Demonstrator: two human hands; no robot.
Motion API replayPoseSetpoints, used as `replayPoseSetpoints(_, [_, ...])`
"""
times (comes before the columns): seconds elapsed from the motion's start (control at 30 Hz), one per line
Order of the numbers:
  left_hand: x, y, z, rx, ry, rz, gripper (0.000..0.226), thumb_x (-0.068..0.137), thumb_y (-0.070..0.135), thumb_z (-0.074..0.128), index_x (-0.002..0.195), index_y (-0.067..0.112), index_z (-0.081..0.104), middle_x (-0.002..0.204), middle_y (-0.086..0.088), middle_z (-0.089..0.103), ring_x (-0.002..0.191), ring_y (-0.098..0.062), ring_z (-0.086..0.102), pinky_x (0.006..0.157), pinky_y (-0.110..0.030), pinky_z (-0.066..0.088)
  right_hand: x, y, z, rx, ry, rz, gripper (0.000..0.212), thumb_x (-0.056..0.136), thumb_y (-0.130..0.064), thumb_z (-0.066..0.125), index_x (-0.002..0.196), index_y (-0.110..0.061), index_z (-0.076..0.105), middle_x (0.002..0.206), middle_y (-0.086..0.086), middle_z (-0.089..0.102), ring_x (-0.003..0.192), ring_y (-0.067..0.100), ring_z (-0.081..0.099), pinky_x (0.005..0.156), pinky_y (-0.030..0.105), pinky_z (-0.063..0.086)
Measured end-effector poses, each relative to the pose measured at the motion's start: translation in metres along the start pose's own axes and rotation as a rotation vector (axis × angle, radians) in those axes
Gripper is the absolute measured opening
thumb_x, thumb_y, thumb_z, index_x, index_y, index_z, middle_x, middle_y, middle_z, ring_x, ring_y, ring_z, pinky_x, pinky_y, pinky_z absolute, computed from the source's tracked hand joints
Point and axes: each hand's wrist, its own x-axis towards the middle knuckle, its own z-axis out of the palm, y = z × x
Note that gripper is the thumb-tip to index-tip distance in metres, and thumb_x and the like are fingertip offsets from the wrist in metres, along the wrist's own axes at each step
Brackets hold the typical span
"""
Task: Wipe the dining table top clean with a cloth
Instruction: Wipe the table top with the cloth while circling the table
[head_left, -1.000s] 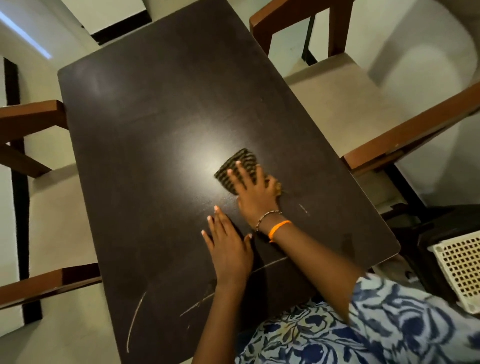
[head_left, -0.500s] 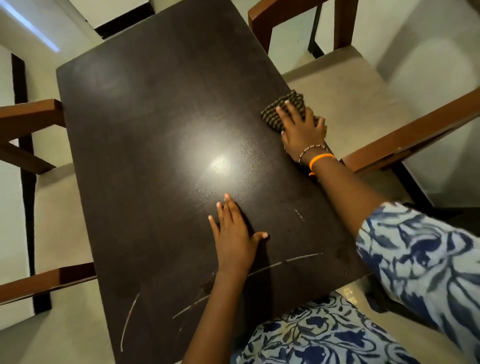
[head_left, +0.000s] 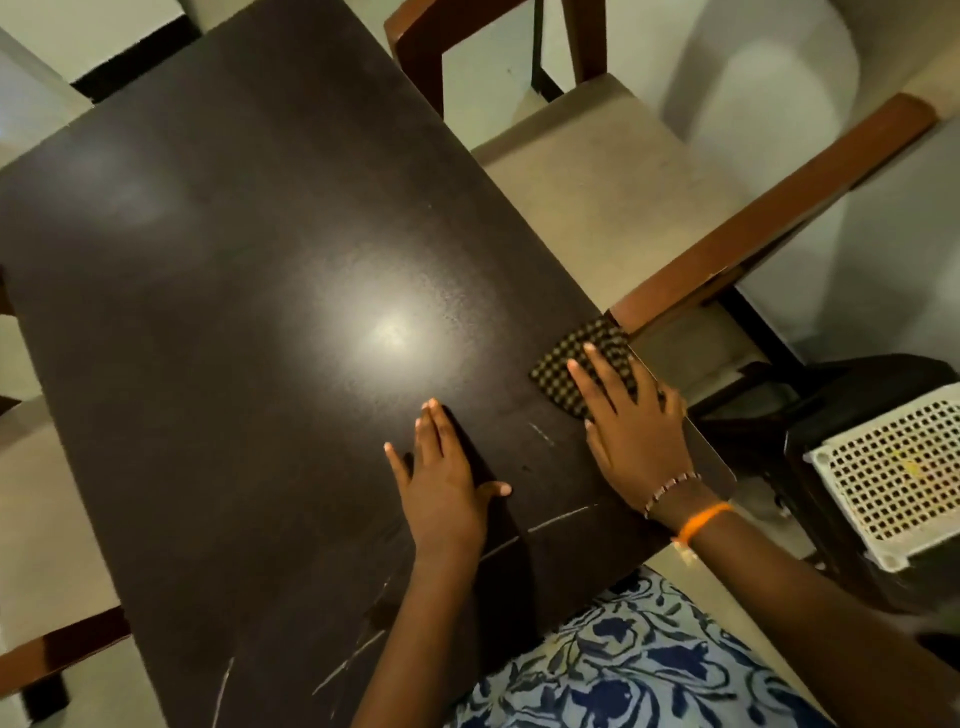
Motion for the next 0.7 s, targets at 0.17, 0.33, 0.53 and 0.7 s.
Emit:
replayPoseSetpoints(0.17, [0.003, 0.004, -0.001, 0.056, 0.005, -0.004, 0.114, 0.074, 0.05, 0.065, 0.146, 0.006, -0.011, 0.158, -0.011, -0.001, 0.146, -0.022, 0.003, 0.112, -0.045, -0.015, 0.023, -0.016, 0.001, 0.028, -0.057, 0.056, 0.068, 0.087, -0.029, 0.055, 0.147, -0.02, 0.025, 0.155, 0.009, 0.025, 0.131, 0.041, 0.037, 0.096, 0.053, 0.037])
replayPoseSetpoints(0.33, [0.0, 0.006, -0.005, 0.094, -0.005, 0.007, 0.114, 0.074, 0.051, 0.065, 0.147, 0.006, -0.01, 0.158, -0.012, 0.0, 0.146, -0.022, 0.004, 0.111, -0.044, -0.017, 0.123, -0.039, -0.007, 0.072, -0.041, 0.06, 0.063, 0.093, -0.029, 0.04, 0.15, -0.021, 0.012, 0.159, 0.005, 0.008, 0.138, 0.035, 0.022, 0.105, 0.048, 0.023])
replayPoseSetpoints(0.53, [0.0, 0.008, -0.009, 0.157, -0.055, 0.001, 0.111, 0.076, 0.054, 0.061, 0.147, 0.005, -0.009, 0.158, -0.013, -0.002, 0.146, -0.024, 0.004, 0.112, -0.047, -0.015, 0.147, -0.043, -0.013, 0.055, -0.037, 0.04, 0.061, 0.094, -0.028, 0.039, 0.149, -0.022, 0.013, 0.159, 0.003, 0.007, 0.139, 0.033, 0.021, 0.106, 0.046, 0.023])
replayPoseSetpoints(0.7, [-0.001, 0.006, -0.008, 0.18, -0.047, 0.029, 0.109, 0.078, 0.055, 0.059, 0.147, 0.003, -0.007, 0.157, -0.015, -0.001, 0.146, -0.026, 0.005, 0.113, -0.048, -0.013, 0.036, -0.002, 0.0, 0.0, -0.016, -0.024, 0.064, 0.091, -0.029, 0.048, 0.148, -0.022, 0.021, 0.157, 0.004, 0.02, 0.134, 0.035, 0.031, 0.096, 0.05, 0.035])
